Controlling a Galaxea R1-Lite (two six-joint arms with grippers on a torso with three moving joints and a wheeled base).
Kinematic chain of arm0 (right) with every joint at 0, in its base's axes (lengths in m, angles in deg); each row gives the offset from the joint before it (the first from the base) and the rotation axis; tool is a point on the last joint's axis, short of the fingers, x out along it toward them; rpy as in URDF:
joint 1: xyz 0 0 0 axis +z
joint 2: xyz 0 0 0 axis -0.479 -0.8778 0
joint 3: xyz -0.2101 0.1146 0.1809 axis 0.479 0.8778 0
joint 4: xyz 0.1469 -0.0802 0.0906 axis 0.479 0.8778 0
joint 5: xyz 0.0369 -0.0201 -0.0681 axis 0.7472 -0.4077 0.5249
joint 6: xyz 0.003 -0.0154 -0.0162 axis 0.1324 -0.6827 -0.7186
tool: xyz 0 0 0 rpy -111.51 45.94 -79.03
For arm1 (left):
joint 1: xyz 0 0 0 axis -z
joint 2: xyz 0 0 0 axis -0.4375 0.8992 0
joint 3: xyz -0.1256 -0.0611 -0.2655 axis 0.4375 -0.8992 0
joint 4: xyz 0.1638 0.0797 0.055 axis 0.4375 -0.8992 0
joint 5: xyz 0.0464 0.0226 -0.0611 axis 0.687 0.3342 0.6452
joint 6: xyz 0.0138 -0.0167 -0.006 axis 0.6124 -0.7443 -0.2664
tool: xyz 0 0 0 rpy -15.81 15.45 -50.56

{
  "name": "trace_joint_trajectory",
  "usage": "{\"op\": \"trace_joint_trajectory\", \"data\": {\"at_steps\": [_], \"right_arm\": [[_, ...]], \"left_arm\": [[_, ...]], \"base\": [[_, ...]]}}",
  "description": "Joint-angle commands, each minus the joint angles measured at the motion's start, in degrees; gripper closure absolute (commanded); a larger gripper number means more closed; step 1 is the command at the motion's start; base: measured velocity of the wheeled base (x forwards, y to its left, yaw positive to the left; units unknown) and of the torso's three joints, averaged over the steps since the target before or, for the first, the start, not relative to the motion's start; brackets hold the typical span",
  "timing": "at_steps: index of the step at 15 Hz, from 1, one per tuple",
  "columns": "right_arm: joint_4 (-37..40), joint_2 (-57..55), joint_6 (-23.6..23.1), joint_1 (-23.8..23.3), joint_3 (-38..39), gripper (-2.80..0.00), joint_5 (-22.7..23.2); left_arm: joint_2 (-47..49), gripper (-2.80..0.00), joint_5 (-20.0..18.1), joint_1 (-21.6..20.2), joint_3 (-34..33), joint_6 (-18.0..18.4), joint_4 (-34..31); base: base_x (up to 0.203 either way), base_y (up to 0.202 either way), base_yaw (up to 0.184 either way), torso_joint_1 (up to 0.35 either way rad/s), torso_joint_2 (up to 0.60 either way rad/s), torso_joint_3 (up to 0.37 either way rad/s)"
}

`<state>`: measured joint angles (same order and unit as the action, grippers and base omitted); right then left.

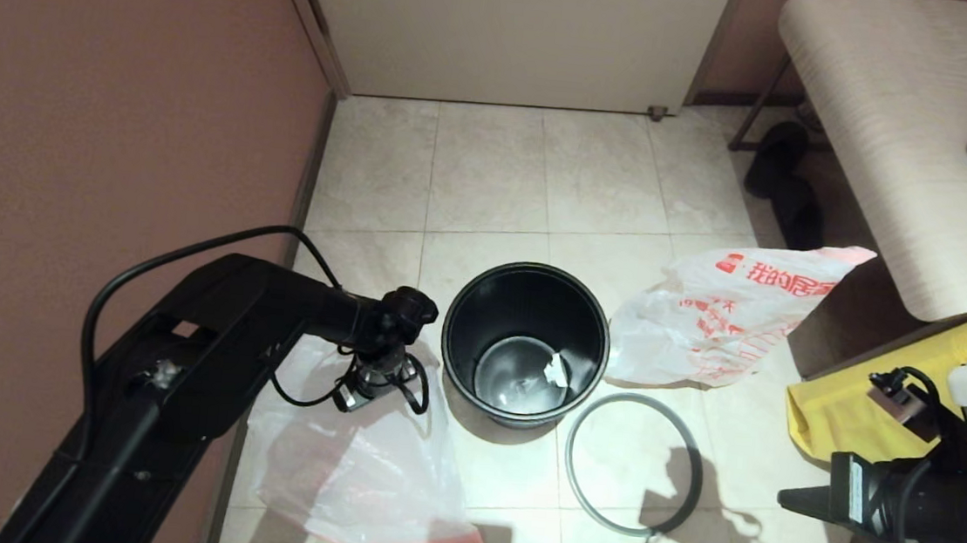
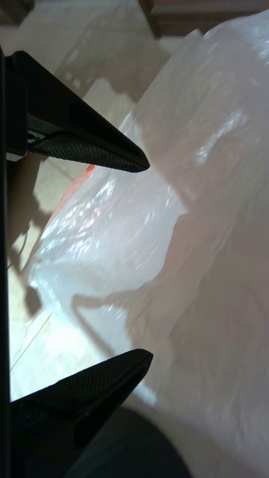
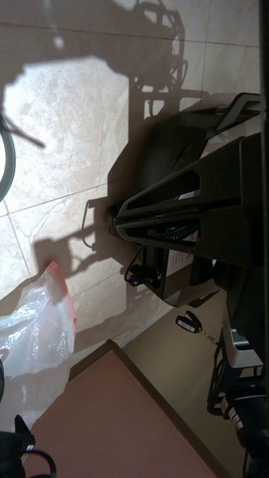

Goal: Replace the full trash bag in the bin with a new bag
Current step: Pick up a new trash bag

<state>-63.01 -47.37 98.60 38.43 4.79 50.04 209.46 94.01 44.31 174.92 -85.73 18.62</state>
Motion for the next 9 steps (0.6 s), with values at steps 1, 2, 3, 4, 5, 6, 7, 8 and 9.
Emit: {"op": "trace_joint_trajectory", "data": {"at_steps": [1,2,3,4,5,6,7,8,9], "right_arm": [[0.02,-0.18,0.14,0.03,0.19,0.0,0.08],[-0.05,-0.18,0.14,0.03,0.27,0.0,0.03],[-0.05,-0.18,0.14,0.03,0.19,0.0,0.11],[-0.05,-0.21,0.05,0.03,0.19,0.0,0.11],[-0.14,-0.27,-0.21,0.04,0.19,0.0,0.11],[-0.14,-0.42,-0.36,0.03,0.19,0.0,0.35],[-0.14,-0.72,-0.41,-0.01,0.19,0.0,0.55],[-0.43,-1.72,-0.46,-0.05,0.19,0.0,0.68],[-1.93,-2.79,-0.47,-0.06,0.23,0.0,0.76]], "left_arm": [[-4.23,-2.8,-0.29,1.67,-1.62,-1.14,0.89],[-3.55,-2.8,-0.02,1.53,-1.51,-1.07,2.58],[-2.16,-2.8,0.4,1.01,-1.01,-0.65,4.24],[0.0,-2.8,1.02,0.17,0.0,0.22,5.82],[2.67,-2.8,2.31,-0.67,1.44,1.11,6.99],[5.45,-2.8,4.34,-1.34,3.22,2.27,7.59],[7.57,-2.8,6.56,-1.97,4.54,3.72,7.93],[8.43,-2.8,8.02,-2.34,4.96,4.61,8.38],[8.85,-2.8,8.1,-2.46,5.37,4.93,8.87]], "base": [[0.0,0.0,0.0,0.0,0.0,0.0],[0.0,0.0,0.0,0.0,0.0,0.0],[0.0,0.0,0.0,0.0,0.0,0.0],[0.0,0.0,0.0,0.0,0.0,0.0],[0.0,0.0,0.0,0.0,0.0,0.0],[0.0,0.0,0.0,0.0,0.0,0.0],[0.0,0.0,0.0,0.0,0.0,0.0],[0.0,0.0,0.0,0.0,0.0,0.0],[0.0,0.0,0.0,0.0,0.0,0.0]]}}
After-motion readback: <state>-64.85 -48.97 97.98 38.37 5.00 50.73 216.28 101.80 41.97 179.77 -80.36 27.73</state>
